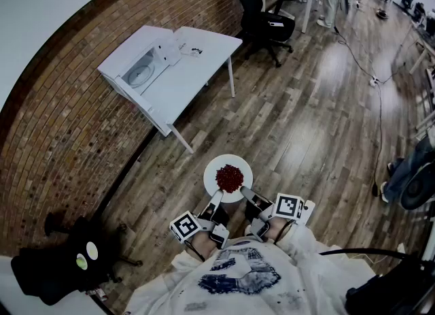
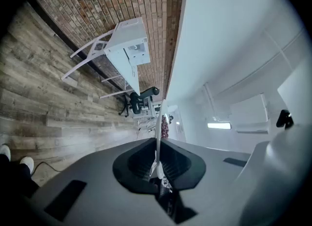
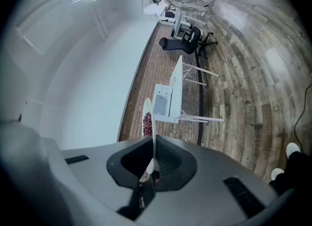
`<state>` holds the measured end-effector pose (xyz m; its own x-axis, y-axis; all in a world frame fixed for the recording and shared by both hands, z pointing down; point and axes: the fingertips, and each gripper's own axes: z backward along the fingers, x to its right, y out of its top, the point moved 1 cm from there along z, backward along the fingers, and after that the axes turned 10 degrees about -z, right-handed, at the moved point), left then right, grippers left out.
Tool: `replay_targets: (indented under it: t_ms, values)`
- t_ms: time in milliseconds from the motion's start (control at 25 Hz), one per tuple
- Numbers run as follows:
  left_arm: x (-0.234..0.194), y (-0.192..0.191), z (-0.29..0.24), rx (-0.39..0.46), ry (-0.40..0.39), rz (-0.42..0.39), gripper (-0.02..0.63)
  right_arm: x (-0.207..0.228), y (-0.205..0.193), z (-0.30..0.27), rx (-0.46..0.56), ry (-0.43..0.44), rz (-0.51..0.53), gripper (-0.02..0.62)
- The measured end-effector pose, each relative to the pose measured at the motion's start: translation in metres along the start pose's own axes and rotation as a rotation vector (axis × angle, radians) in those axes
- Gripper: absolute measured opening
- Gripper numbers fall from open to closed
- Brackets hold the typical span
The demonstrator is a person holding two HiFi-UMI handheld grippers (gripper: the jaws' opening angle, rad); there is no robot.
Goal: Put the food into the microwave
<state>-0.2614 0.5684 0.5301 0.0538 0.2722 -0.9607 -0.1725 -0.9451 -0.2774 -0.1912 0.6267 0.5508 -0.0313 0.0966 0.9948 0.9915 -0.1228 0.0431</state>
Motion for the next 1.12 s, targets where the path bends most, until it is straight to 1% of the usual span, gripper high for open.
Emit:
replay_targets:
  t_ms: [80,120,240,280,480,560,600,720,800,1000,1120]
  values:
    - [-0.001,-0.003,0.001,0.004,0.006,0.008,0.028,-0.004,0.001,0.001,-0.011,0.020,0.042,0.020]
    - [-0.001,-0.006,0.001,0.005,0.009,0.011,0.028,-0.003,0.001,0.003,-0.013,0.019,0.047,0.020]
    - [-0.001,-0.014,0.000,-0.001,0.015,0.013,0.028,0.009,0.007,0.016,-0.004,-0.062,0.083,0.020]
    - [-0.001,-0.016,0.000,-0.002,0.016,0.011,0.028,0.011,0.008,0.019,-0.002,-0.071,0.086,0.020]
    - [-0.003,-0.025,-0.004,-0.009,0.023,0.015,0.028,0.008,0.007,0.022,0.002,-0.017,0.015,0.020]
    - [-0.007,-0.029,-0.005,-0.017,0.038,-0.005,0.028,0.009,0.008,0.026,0.003,-0.003,-0.008,0.020]
    - [-0.008,-0.032,-0.006,-0.019,0.042,-0.012,0.028,0.009,0.010,0.029,0.003,-0.001,-0.005,0.020]
    - [0.000,-0.042,-0.013,-0.011,0.020,0.009,0.028,0.014,0.017,0.038,0.006,-0.011,-0.002,0.020]
    - [-0.001,-0.045,-0.015,-0.013,0.022,0.011,0.028,0.017,0.020,0.042,0.004,-0.018,0.014,0.020]
    - [0.000,-0.048,-0.019,-0.022,0.030,0.007,0.028,0.016,0.027,0.043,0.001,-0.005,0.040,0.020]
    - [-0.001,-0.046,-0.025,-0.029,0.023,0.007,0.028,0.015,0.029,0.042,0.010,-0.001,0.004,0.020]
